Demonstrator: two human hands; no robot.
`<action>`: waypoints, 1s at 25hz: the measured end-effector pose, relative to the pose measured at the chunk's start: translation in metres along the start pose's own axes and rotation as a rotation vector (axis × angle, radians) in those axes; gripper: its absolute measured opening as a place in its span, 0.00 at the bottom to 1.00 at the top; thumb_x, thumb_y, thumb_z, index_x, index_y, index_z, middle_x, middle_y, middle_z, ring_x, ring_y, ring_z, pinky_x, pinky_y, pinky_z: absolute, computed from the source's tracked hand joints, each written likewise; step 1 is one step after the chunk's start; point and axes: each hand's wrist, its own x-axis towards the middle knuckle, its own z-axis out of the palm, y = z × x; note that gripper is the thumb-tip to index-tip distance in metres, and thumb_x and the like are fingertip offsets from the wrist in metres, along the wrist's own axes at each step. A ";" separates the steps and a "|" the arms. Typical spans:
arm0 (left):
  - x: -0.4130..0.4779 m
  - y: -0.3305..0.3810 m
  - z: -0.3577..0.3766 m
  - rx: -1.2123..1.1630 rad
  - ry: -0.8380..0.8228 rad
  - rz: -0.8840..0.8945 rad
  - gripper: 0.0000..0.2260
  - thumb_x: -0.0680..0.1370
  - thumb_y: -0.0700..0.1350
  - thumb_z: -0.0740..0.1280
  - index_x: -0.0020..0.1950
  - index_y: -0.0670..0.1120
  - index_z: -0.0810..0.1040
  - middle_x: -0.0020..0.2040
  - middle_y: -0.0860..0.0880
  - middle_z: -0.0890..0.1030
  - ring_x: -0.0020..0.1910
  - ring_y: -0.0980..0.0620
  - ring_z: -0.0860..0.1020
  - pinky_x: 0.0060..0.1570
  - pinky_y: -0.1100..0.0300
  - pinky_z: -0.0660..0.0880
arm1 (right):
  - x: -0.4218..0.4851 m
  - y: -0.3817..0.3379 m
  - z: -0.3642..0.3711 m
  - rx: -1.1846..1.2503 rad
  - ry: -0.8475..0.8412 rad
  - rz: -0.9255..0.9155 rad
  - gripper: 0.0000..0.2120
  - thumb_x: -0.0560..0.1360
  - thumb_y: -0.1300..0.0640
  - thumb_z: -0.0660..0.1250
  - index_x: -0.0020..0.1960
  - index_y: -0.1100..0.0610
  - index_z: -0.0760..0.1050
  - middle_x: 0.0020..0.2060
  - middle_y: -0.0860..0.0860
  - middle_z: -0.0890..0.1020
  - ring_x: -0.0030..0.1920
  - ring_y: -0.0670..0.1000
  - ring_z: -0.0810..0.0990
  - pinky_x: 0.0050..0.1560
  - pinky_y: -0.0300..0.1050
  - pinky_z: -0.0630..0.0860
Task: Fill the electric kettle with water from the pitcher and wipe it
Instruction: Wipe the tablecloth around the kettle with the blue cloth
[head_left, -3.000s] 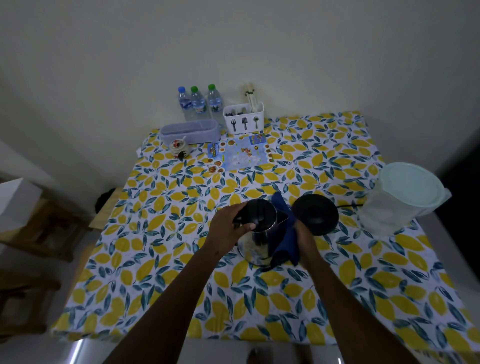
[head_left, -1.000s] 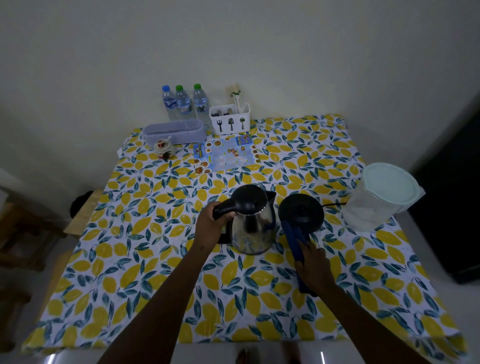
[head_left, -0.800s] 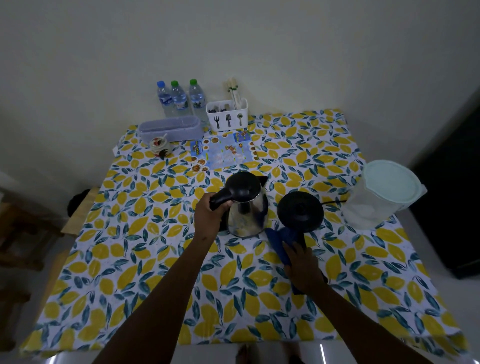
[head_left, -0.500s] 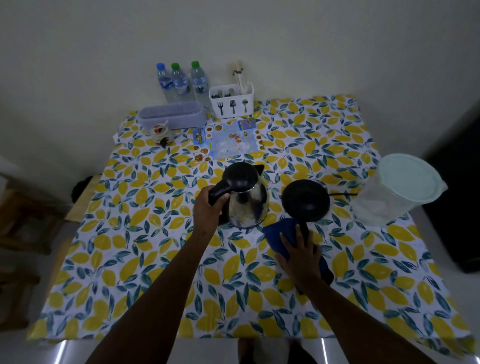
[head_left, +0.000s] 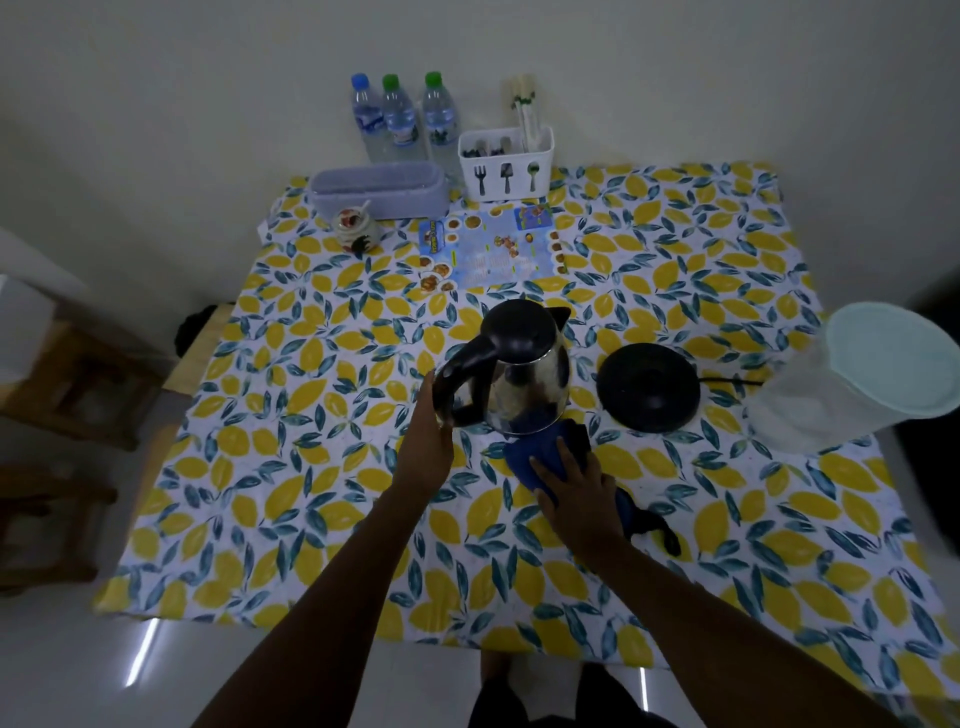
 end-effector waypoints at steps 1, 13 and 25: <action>-0.006 -0.009 0.000 0.050 -0.040 -0.035 0.31 0.80 0.36 0.62 0.78 0.46 0.48 0.79 0.44 0.58 0.76 0.47 0.60 0.71 0.54 0.62 | 0.000 -0.005 0.002 -0.004 -0.004 -0.014 0.25 0.79 0.40 0.51 0.75 0.39 0.53 0.78 0.50 0.51 0.74 0.65 0.54 0.66 0.66 0.61; -0.105 -0.089 0.022 0.595 -0.529 -0.159 0.54 0.68 0.64 0.72 0.77 0.49 0.37 0.79 0.47 0.35 0.77 0.42 0.34 0.75 0.38 0.46 | -0.064 -0.008 0.028 0.004 -0.094 -0.420 0.22 0.77 0.43 0.54 0.70 0.38 0.64 0.76 0.47 0.60 0.74 0.64 0.59 0.66 0.65 0.64; -0.103 -0.083 0.019 0.625 -0.588 -0.167 0.58 0.65 0.63 0.75 0.77 0.47 0.35 0.79 0.45 0.34 0.77 0.40 0.34 0.74 0.35 0.47 | -0.025 -0.022 -0.012 0.086 0.055 0.028 0.21 0.79 0.48 0.56 0.72 0.42 0.64 0.77 0.49 0.59 0.70 0.64 0.60 0.63 0.62 0.67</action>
